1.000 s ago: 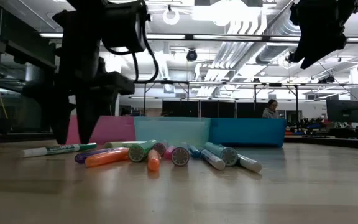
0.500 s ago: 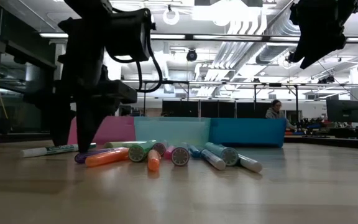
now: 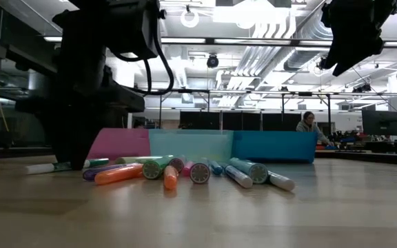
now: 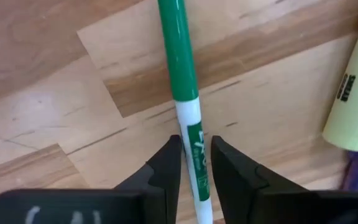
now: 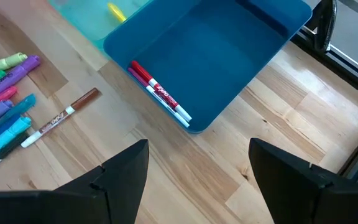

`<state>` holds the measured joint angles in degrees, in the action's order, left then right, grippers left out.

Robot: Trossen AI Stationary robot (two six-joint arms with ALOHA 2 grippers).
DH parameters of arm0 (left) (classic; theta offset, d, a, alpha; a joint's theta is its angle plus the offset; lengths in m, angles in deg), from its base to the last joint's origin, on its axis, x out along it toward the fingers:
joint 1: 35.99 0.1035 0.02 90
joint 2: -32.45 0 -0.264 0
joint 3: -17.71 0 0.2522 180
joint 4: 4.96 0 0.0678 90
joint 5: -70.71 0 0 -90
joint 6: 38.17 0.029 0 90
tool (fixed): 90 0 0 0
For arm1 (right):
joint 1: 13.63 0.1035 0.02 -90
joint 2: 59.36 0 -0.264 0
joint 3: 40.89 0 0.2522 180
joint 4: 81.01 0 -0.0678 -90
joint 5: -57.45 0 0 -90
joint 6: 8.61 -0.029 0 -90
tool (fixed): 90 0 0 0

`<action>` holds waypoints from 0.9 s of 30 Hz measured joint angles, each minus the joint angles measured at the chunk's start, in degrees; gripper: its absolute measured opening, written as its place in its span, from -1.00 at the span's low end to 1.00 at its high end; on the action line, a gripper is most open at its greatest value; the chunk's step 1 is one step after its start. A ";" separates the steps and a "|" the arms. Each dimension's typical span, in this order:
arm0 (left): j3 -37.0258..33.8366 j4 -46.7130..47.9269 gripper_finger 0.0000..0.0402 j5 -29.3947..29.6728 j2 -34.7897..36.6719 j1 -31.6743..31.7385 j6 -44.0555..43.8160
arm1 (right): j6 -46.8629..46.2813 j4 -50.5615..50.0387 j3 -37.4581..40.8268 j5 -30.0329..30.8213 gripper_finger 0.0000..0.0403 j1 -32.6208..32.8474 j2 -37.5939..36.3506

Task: Pick & Place Markers
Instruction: Put the green highlighter into the blue bin

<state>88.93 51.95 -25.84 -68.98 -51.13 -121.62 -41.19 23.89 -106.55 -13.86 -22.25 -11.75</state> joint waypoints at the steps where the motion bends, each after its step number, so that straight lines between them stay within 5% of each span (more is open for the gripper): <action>1: -0.01 -0.07 -0.59 0.09 0.00 -0.34 -0.56 | 0.00 -0.02 0.00 -0.01 0.32 -0.01 0.00; 9: -0.05 -0.15 -0.67 -1.33 -0.04 -0.54 0.18 | -0.62 -0.02 0.00 -0.26 0.32 -0.01 0.00; 13: -0.11 -1.03 -0.90 -5.44 -0.07 -0.56 2.39 | -0.63 -0.02 0.00 -0.86 0.32 0.01 0.00; 18: -0.11 -1.57 -0.91 -9.87 -0.15 -0.85 3.86 | -0.63 -0.02 0.00 -1.11 0.32 0.04 0.00; 27: -0.15 -2.36 -0.91 -7.12 -0.15 -0.85 5.51 | -0.63 -0.02 0.00 -1.26 0.32 0.04 0.00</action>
<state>88.77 49.59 -32.96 -69.13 -51.98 -116.10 -41.82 23.87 -106.55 -15.12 -22.21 -11.75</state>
